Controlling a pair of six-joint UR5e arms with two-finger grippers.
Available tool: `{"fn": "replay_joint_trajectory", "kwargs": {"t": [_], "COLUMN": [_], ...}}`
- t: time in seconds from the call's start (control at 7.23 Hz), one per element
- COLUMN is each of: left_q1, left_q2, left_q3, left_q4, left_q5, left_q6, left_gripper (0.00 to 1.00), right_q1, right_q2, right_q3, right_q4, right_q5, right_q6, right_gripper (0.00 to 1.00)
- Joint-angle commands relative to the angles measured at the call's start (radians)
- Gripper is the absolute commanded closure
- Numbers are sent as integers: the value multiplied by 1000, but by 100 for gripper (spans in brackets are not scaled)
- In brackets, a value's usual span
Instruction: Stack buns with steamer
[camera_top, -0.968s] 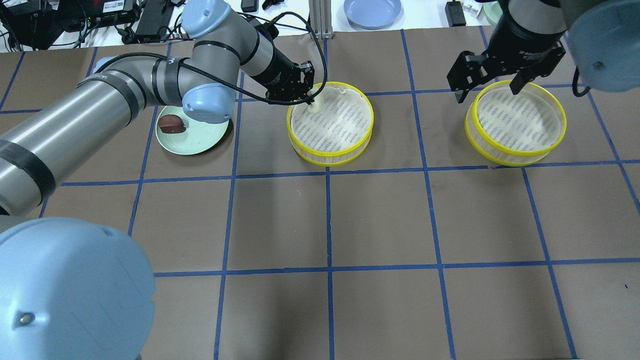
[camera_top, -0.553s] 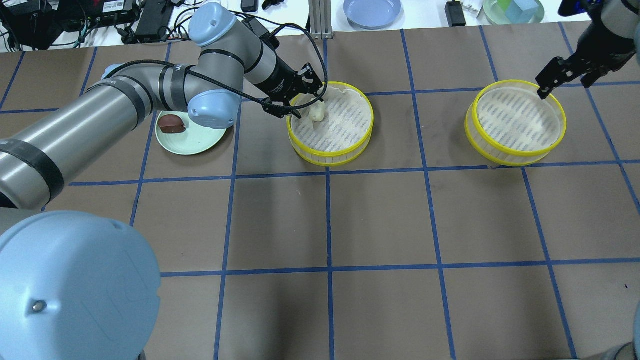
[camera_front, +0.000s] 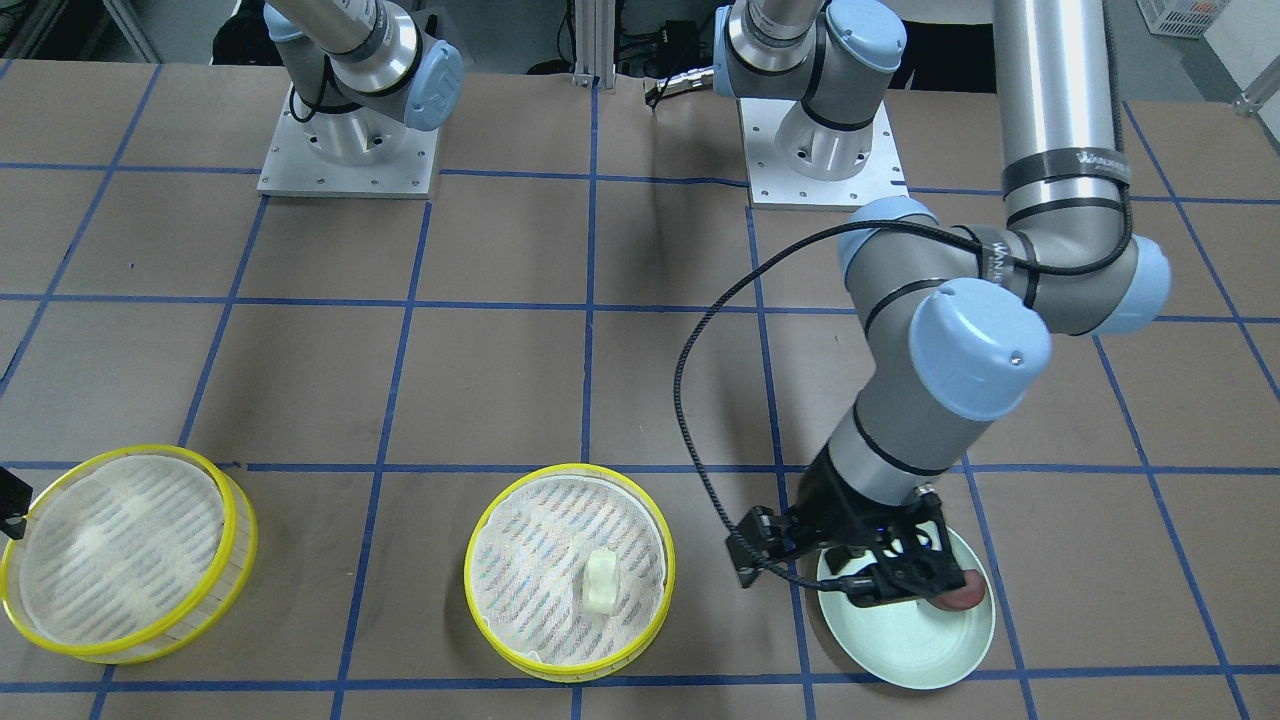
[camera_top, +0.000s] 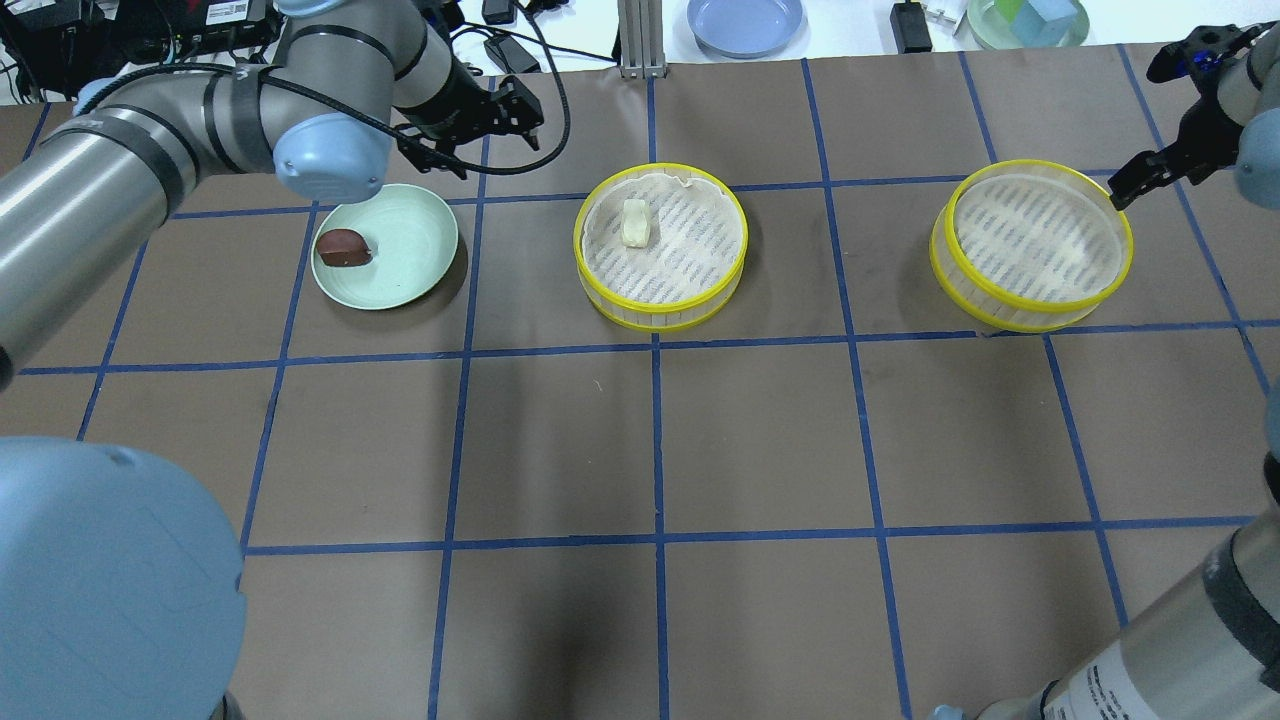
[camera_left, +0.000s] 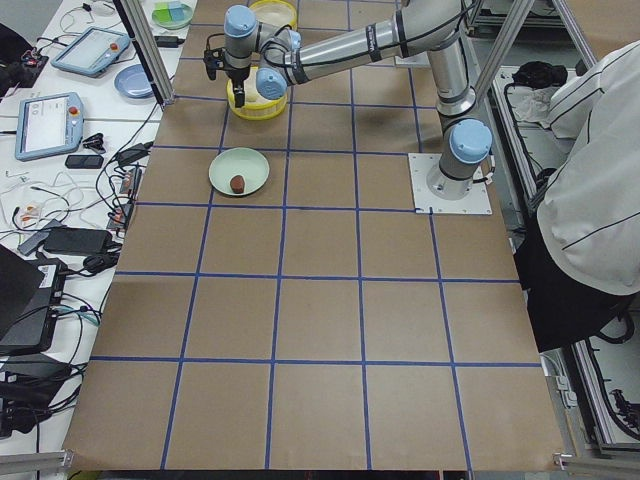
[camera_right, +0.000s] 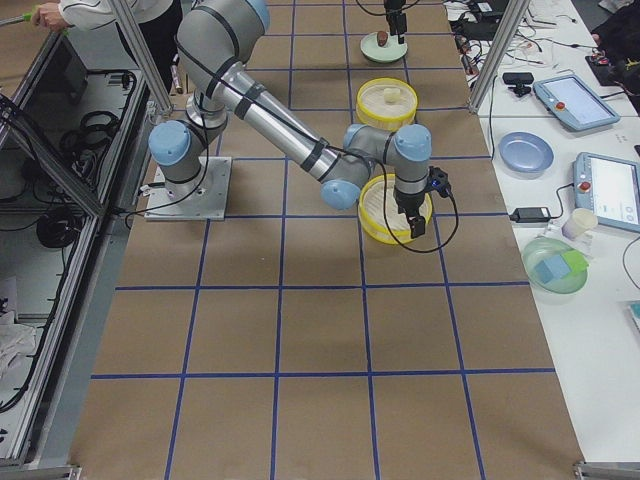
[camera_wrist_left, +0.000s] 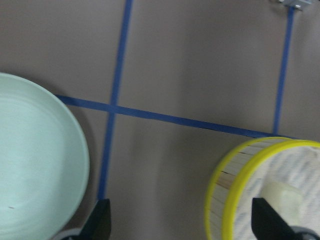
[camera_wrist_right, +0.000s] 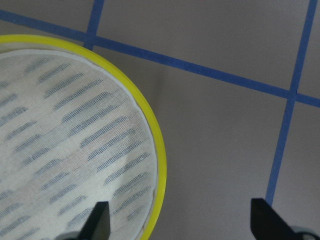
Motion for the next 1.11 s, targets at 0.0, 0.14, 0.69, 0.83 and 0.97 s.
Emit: {"fn": "replay_joint_trajectory", "kwargs": {"t": [0.0,0.14,0.69,0.83,0.97], "left_q1": [100,125,193,196,196], "left_q2": [-9,-32,-124,-136,-143], "left_q3": [-9,-15,-44,-50,-50], "left_q4": [-20,-12,26,29,28], "left_q5": [174,199,194,191,185], "left_q6": [363,497,673,683,681], "left_gripper": [0,0,0,0,2], "right_q1": [-2,-2,-2,-2,7], "right_q2": [50,65,71,62,39], "right_q3": [1,1,1,1,0], "right_q4": [-41,-42,-27,-24,-7], "right_q5": [3,3,40,40,40], "right_q6": [-2,-2,10,25,31], "right_gripper": [4,22,100,100,100]}}
